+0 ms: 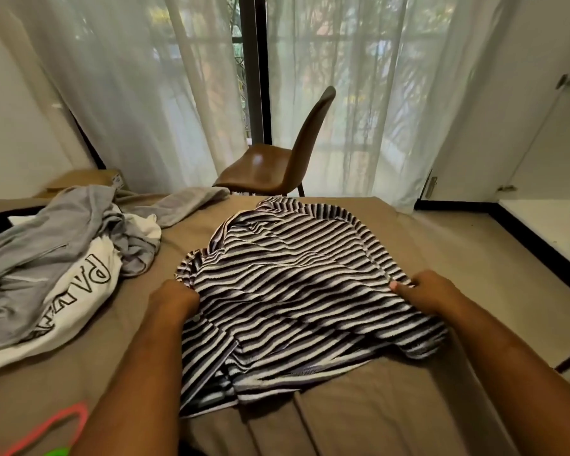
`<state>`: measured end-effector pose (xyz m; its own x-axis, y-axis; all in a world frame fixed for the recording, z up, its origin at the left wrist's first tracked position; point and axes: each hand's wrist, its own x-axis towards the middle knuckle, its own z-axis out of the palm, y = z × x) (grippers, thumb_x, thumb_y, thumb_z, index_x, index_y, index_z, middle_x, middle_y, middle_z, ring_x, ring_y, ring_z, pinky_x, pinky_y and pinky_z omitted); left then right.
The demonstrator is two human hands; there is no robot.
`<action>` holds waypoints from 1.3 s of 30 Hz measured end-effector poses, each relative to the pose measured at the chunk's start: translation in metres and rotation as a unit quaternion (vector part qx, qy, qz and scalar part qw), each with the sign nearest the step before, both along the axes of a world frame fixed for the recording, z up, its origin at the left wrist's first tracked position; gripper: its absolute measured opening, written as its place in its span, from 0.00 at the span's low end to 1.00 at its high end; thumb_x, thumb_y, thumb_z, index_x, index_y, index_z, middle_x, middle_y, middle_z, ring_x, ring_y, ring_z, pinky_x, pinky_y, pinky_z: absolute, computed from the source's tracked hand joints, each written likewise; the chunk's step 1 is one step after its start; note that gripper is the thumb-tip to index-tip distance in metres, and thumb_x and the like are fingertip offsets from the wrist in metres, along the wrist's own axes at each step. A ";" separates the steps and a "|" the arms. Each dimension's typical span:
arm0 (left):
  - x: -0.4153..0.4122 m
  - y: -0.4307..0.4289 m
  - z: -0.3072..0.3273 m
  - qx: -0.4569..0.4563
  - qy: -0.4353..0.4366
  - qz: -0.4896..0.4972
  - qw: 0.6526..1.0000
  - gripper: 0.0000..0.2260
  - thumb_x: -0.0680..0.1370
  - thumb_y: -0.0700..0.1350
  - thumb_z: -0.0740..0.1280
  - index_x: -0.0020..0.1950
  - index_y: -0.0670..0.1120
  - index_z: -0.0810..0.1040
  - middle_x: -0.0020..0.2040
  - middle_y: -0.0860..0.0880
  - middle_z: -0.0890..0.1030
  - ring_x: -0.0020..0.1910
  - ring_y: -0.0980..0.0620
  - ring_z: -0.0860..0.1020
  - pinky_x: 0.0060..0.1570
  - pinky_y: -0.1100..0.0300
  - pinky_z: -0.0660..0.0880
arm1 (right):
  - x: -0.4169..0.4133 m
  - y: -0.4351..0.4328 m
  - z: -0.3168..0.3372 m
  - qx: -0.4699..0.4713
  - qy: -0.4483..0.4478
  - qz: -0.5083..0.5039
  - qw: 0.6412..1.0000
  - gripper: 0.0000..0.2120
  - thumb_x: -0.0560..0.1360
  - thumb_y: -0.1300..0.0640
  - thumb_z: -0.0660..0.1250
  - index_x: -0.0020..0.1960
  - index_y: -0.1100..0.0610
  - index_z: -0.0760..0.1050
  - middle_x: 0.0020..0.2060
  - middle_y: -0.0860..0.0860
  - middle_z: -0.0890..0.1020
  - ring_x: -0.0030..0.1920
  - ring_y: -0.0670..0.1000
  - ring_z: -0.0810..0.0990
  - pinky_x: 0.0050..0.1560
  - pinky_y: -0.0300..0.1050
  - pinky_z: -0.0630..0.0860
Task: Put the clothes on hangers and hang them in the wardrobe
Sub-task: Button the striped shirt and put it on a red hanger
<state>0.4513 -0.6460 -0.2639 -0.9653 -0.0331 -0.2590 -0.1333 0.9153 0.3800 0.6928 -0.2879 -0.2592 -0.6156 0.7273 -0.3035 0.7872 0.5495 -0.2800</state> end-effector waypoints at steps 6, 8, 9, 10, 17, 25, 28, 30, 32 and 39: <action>0.027 0.016 0.054 0.230 0.236 0.068 0.942 0.14 0.83 0.45 0.61 0.64 0.41 0.78 0.62 0.35 0.79 0.59 0.35 0.78 0.57 0.48 0.74 | 0.005 -0.045 0.022 0.121 0.209 0.004 0.970 0.22 0.78 0.42 0.67 0.69 0.51 0.75 0.63 0.55 0.78 0.65 0.58 0.74 0.61 0.53 0.72; 0.063 0.042 0.081 0.411 0.142 -0.070 0.898 0.11 0.83 0.46 0.64 0.62 0.48 0.81 0.58 0.40 0.83 0.50 0.43 0.82 0.47 0.53 0.79 | -0.010 -0.076 0.046 -0.059 0.359 0.027 0.931 0.16 0.78 0.42 0.68 0.58 0.51 0.82 0.54 0.52 0.84 0.56 0.54 0.81 0.55 0.49 0.77; 0.087 0.055 0.090 0.468 0.024 -0.184 0.864 0.10 0.83 0.46 0.65 0.63 0.51 0.81 0.57 0.42 0.84 0.49 0.48 0.82 0.45 0.57 0.81 | -0.019 -0.089 0.058 -0.213 0.386 0.023 0.897 0.18 0.77 0.39 0.68 0.55 0.52 0.83 0.51 0.52 0.86 0.53 0.53 0.83 0.54 0.51 0.80; 0.111 0.067 0.093 0.466 -0.083 -0.310 0.824 0.12 0.82 0.44 0.66 0.65 0.51 0.80 0.59 0.46 0.84 0.52 0.51 0.83 0.50 0.59 0.81 | -0.028 -0.100 0.068 -0.343 0.379 0.018 0.859 0.23 0.75 0.34 0.68 0.55 0.53 0.84 0.51 0.52 0.87 0.52 0.53 0.85 0.55 0.53 0.81; 0.092 0.058 0.062 0.383 -0.183 -0.345 0.837 0.12 0.81 0.53 0.66 0.60 0.49 0.83 0.50 0.48 0.85 0.47 0.52 0.85 0.42 0.60 0.80 | -0.052 -0.106 0.051 -0.386 0.356 -0.048 0.849 0.04 0.79 0.60 0.70 0.49 0.61 0.82 0.39 0.58 0.86 0.36 0.53 0.86 0.46 0.51 0.83; 0.027 0.083 -0.044 0.376 -0.124 -0.114 0.911 0.16 0.77 0.47 0.74 0.60 0.41 0.76 0.45 0.44 0.82 0.38 0.49 0.80 0.37 0.56 0.78 | -0.037 -0.090 0.028 -0.571 0.385 -0.256 0.678 0.17 0.81 0.50 0.66 0.63 0.61 0.80 0.51 0.64 0.86 0.51 0.64 0.85 0.54 0.57 0.80; 0.038 0.115 -0.052 0.398 -0.075 -0.141 0.903 0.18 0.75 0.52 0.73 0.62 0.48 0.78 0.54 0.48 0.84 0.51 0.49 0.82 0.58 0.51 0.80 | -0.033 -0.094 0.026 -0.582 0.396 -0.216 0.677 0.17 0.80 0.52 0.67 0.63 0.61 0.80 0.53 0.63 0.85 0.53 0.63 0.85 0.58 0.59 0.79; 0.031 0.119 -0.048 0.400 -0.042 -0.105 0.909 0.18 0.75 0.53 0.71 0.61 0.46 0.80 0.56 0.46 0.84 0.54 0.45 0.82 0.59 0.49 0.79 | -0.032 -0.091 0.023 -0.574 0.401 -0.185 0.690 0.19 0.78 0.53 0.70 0.67 0.60 0.77 0.55 0.62 0.85 0.54 0.63 0.85 0.60 0.60 0.79; 0.016 0.109 -0.036 0.388 -0.004 -0.023 0.921 0.16 0.79 0.48 0.67 0.61 0.41 0.81 0.58 0.40 0.83 0.56 0.41 0.81 0.58 0.50 0.78 | -0.032 -0.088 0.021 -0.526 0.411 -0.156 0.728 0.21 0.78 0.55 0.71 0.69 0.60 0.75 0.57 0.60 0.85 0.54 0.60 0.86 0.60 0.59 0.80; 0.008 0.063 0.078 0.706 0.150 0.042 0.691 0.06 0.77 0.47 0.67 0.52 0.54 0.80 0.54 0.48 0.84 0.56 0.48 0.82 0.60 0.46 0.79 | -0.031 -0.139 0.037 -0.425 0.284 0.131 0.849 0.10 0.83 0.53 0.64 0.52 0.47 0.84 0.45 0.50 0.88 0.47 0.52 0.86 0.47 0.46 0.83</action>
<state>0.4594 -0.5828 -0.1857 -0.9925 -0.0113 0.1219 0.1161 -0.4020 0.9082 0.6620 -0.4264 -0.2219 -0.9453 0.2090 -0.2506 0.2746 0.0947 -0.9569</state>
